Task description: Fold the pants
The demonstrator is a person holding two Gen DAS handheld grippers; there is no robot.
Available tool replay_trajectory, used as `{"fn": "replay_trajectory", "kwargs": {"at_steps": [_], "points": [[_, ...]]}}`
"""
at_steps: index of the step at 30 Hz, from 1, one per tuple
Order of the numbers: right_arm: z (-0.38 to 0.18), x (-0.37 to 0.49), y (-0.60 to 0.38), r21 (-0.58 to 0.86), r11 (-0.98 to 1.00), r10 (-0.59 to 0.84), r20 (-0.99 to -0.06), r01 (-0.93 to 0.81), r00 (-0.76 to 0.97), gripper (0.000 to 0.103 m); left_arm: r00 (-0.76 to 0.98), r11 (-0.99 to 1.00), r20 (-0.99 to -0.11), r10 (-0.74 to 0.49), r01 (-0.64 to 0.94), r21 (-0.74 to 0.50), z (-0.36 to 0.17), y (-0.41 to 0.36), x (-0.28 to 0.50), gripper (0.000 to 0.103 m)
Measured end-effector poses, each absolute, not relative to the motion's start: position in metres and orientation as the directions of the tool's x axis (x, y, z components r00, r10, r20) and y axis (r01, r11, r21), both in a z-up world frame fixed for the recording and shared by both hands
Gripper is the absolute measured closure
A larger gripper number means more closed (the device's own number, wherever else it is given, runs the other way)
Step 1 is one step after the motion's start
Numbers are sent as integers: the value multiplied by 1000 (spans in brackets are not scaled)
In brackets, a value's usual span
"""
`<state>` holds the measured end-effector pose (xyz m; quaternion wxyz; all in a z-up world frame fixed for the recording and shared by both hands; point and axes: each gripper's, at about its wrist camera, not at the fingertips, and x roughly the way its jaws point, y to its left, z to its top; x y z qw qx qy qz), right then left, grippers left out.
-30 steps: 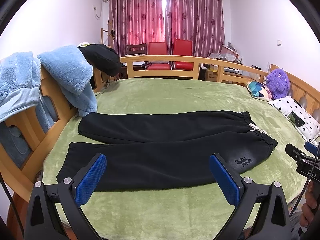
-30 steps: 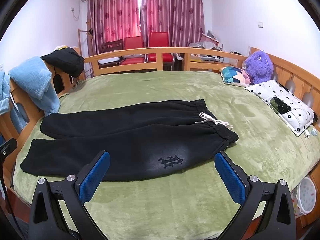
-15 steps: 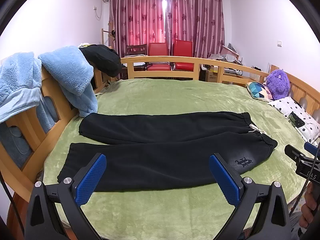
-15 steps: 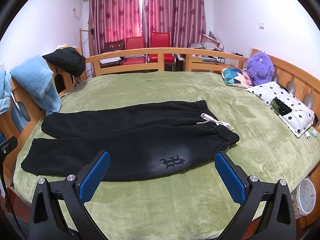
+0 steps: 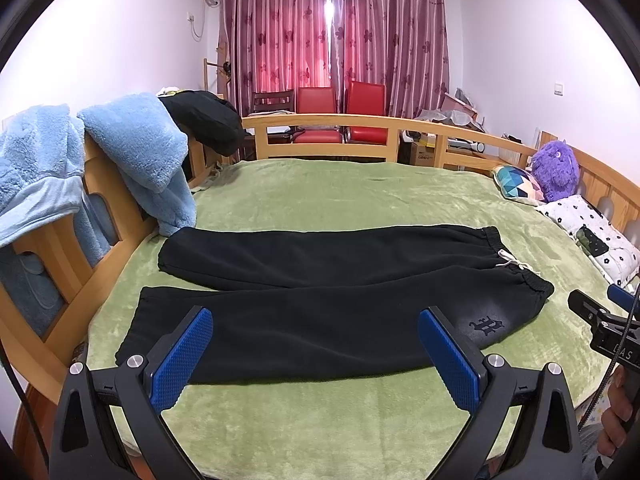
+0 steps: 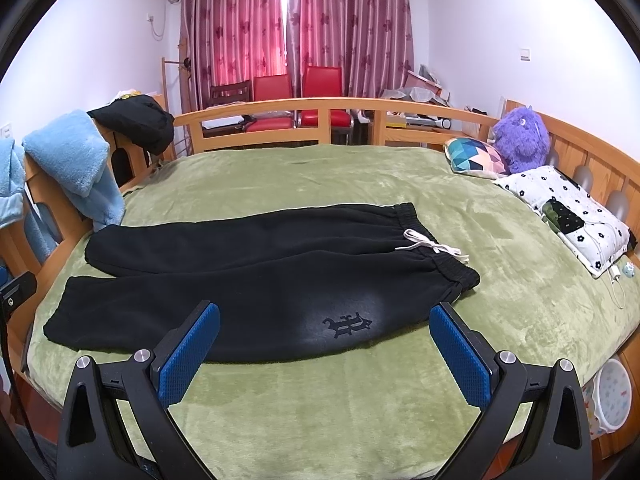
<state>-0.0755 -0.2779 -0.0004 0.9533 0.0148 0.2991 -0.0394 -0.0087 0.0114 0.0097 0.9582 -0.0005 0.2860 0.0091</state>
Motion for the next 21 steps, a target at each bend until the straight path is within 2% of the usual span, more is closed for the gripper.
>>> {"fn": "replay_trajectory", "kwargs": {"at_steps": [21], "points": [[3, -78, -273, -5, 997, -68, -573, 79, 817, 0, 838, 1000, -546, 16, -18, 1, 11, 12, -11, 0]]}}
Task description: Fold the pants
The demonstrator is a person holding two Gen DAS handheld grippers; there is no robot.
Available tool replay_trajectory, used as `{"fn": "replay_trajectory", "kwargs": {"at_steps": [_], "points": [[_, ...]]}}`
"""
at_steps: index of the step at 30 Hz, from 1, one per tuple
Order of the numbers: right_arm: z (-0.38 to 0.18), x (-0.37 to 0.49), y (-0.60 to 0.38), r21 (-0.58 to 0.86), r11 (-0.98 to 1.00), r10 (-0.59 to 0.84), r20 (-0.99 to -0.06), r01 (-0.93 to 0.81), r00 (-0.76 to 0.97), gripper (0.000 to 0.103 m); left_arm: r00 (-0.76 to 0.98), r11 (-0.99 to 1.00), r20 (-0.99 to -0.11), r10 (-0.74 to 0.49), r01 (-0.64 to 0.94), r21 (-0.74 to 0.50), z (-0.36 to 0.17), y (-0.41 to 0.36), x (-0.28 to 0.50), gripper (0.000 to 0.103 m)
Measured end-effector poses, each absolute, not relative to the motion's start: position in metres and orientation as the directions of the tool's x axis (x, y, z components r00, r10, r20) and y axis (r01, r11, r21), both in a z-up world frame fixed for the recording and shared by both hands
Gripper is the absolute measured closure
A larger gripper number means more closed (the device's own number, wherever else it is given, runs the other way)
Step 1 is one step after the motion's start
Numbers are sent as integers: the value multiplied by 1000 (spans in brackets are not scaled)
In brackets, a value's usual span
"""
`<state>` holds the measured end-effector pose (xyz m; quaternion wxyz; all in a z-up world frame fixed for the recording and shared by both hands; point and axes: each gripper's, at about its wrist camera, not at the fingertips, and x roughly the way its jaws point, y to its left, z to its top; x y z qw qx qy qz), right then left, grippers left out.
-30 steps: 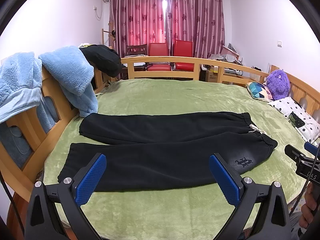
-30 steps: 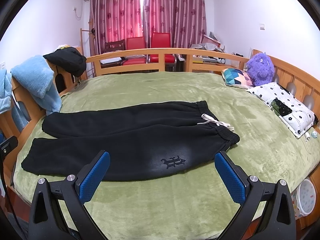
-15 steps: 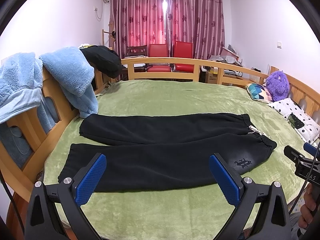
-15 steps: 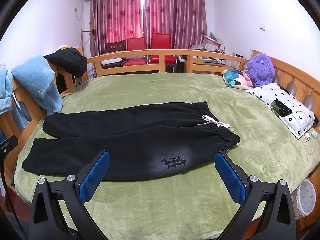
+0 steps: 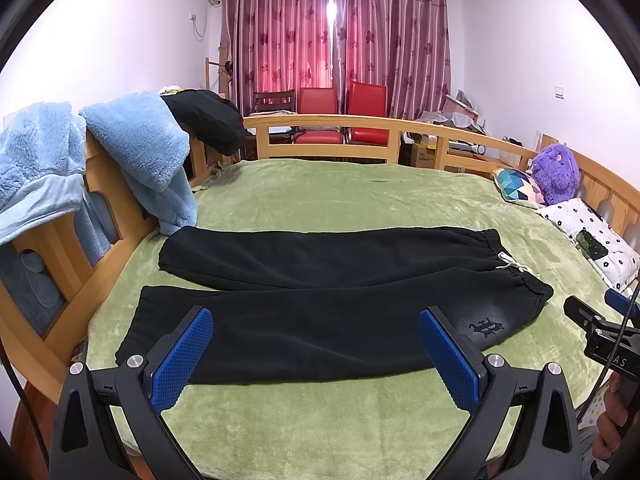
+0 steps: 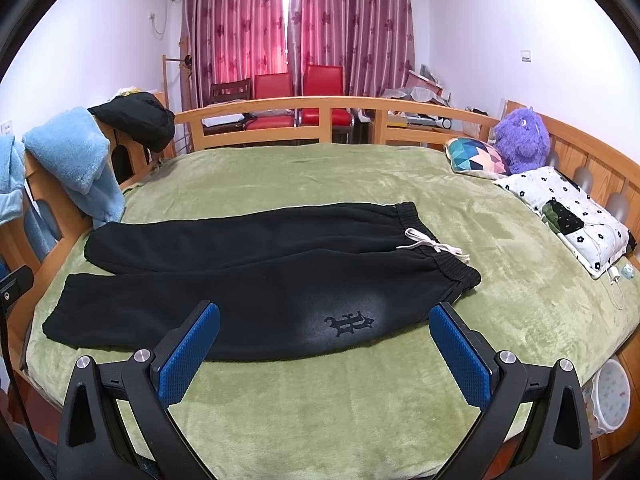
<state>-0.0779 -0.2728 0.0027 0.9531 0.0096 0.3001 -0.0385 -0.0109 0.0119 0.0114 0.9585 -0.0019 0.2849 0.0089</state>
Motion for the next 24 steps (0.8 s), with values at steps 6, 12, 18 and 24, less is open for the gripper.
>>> {"fn": "replay_trajectory", "kwargs": {"at_steps": [6, 12, 18, 24], "points": [[6, -76, -271, -7, 997, -65, -572, 75, 817, 0, 838, 1000, -546, 17, -19, 2, 13, 12, -11, 0], [-1, -62, -269, -35, 996, -90, -579, 85, 811, 0, 835, 998, -546, 64, -60, 26, 15, 12, 2, 0], [-31, -39, -275, -28, 999, -36, -589, 24, 807, 0, 810, 997, -583, 65, -74, 9, -3, 19, 31, 0], [-69, -5, -286, 107, 994, 81, -619, -18, 781, 0, 750, 997, -659, 64, -80, 6, -47, 33, 59, 0]]}}
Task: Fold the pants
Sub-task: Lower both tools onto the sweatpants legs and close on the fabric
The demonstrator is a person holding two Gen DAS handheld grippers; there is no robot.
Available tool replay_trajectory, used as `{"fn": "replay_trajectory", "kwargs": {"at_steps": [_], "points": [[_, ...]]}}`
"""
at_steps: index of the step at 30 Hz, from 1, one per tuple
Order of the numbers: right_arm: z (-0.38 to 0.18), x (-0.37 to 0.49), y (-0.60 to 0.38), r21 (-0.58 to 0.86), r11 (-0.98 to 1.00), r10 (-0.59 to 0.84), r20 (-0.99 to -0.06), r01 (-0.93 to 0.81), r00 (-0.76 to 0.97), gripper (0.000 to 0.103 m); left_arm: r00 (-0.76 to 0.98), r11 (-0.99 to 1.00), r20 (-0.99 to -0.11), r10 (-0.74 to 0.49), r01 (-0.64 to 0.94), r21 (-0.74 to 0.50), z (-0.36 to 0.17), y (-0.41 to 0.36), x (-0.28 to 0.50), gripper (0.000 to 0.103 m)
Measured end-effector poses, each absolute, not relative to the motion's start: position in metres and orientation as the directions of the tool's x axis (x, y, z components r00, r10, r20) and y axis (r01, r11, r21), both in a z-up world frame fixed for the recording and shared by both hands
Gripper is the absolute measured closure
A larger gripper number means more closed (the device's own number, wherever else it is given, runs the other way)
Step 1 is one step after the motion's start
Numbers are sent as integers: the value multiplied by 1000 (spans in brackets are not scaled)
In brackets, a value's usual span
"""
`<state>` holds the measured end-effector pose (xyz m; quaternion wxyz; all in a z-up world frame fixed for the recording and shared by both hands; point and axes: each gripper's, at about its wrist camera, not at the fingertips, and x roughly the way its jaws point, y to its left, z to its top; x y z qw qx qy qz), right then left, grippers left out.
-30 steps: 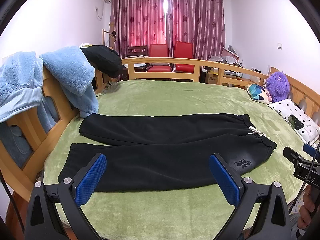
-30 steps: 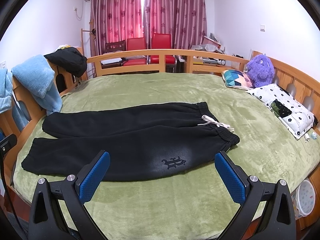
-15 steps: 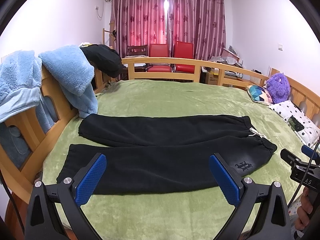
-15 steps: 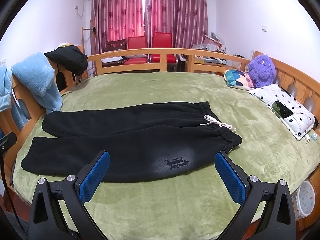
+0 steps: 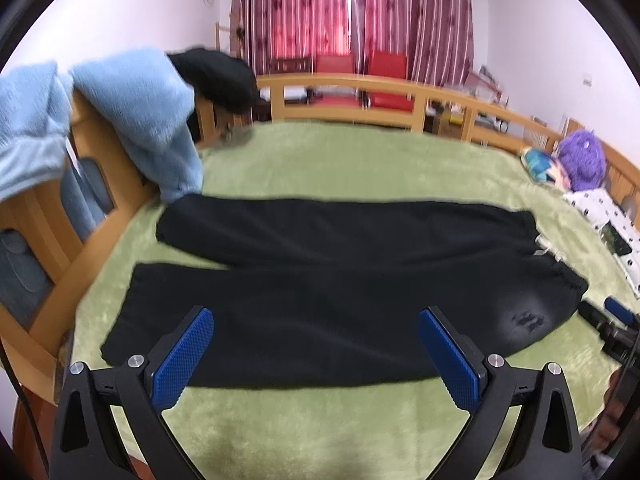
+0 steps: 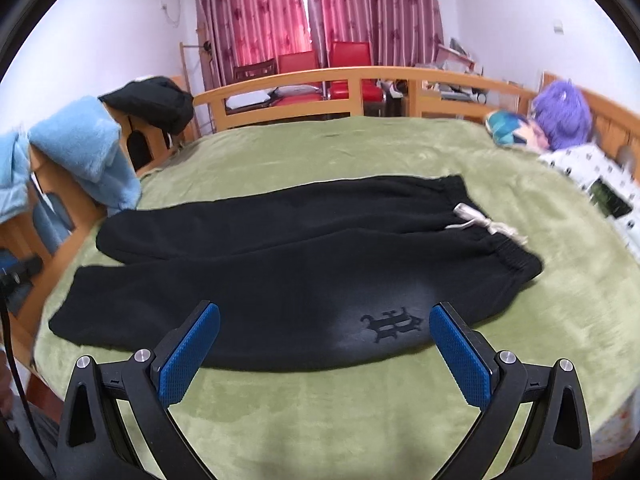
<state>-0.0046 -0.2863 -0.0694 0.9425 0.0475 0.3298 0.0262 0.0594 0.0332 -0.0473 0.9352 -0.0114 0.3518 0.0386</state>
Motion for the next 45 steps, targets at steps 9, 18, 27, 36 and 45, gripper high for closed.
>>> {"fn": "replay_trajectory", "kwargs": {"at_steps": [9, 18, 27, 36, 45], "points": [[-120, 32, -297, 87, 996, 43, -694, 25, 719, 7, 647, 994, -762, 33, -99, -41, -120, 58, 93, 16], [-168, 51, -293, 35, 990, -59, -772, 135, 633, 38, 550, 982, -834, -49, -127, -142, -170, 99, 103, 52], [-179, 40, -294, 101, 984, -5, -809, 148, 588, 38, 549, 964, -834, -54, -190, -188, -184, 131, 93, 47], [-185, 39, -347, 114, 961, -57, -813, 254, 580, 31, 535, 879, -837, -115, -338, -337, -221, 170, 78, 26], [-191, 46, -414, 283, 887, 6, -798, 366, 603, 29, 547, 823, -831, -99, -425, -377, -241, 199, 96, 25]]}}
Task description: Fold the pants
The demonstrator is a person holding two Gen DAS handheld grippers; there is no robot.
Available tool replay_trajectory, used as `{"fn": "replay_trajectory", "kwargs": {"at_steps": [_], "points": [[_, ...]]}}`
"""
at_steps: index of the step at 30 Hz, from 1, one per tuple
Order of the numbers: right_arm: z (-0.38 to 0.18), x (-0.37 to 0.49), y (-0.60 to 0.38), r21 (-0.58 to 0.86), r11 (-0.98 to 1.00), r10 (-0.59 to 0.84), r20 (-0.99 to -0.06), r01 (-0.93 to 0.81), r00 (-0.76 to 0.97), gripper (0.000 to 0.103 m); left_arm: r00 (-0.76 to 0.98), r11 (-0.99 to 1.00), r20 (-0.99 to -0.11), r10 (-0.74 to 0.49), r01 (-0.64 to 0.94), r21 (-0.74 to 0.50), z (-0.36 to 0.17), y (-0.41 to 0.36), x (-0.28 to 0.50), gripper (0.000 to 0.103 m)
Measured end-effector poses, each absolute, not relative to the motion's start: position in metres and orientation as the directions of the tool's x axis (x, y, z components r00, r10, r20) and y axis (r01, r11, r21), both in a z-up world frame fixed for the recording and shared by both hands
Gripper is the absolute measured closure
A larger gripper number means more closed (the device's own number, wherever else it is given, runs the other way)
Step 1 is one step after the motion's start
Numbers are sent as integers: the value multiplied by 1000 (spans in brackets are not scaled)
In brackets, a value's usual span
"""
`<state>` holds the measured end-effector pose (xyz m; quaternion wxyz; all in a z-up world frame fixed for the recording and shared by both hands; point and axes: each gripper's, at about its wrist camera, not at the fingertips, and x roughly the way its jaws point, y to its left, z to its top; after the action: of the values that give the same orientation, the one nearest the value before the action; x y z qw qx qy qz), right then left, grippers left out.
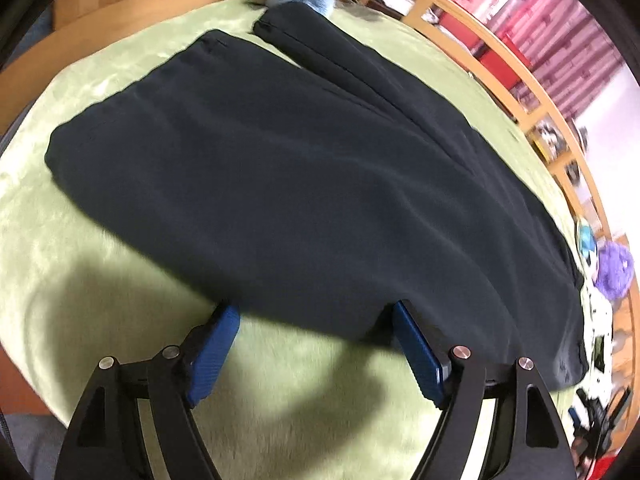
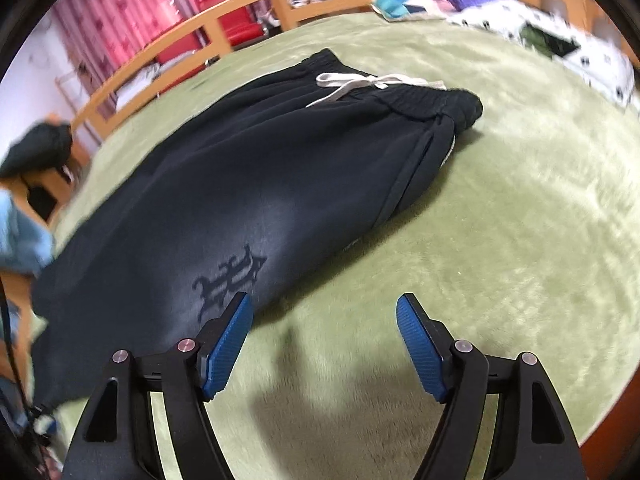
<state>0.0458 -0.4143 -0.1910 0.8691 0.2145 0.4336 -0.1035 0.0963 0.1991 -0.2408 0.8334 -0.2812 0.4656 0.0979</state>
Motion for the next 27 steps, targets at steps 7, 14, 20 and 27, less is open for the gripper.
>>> {"fn": "replay_trajectory", "kwargs": {"at_steps": [7, 14, 20, 27], "points": [[-200, 76, -423, 371, 853, 62, -770, 367, 635, 30, 569, 761, -815, -108, -480, -436, -246, 214, 123, 35], [-213, 110, -423, 428, 835, 114, -749, 346, 652, 88, 596, 726, -793, -126, -490, -483, -234, 234, 128, 95], [-151, 112, -412, 430, 870, 123, -666, 243, 736, 90, 691, 783, -713, -124, -374, -498, -170, 232, 141, 95], [-83, 166, -399, 373, 917, 126, -604, 139, 787, 90, 768, 852, -639, -40, -308, -423, -103, 219, 210, 95]]}}
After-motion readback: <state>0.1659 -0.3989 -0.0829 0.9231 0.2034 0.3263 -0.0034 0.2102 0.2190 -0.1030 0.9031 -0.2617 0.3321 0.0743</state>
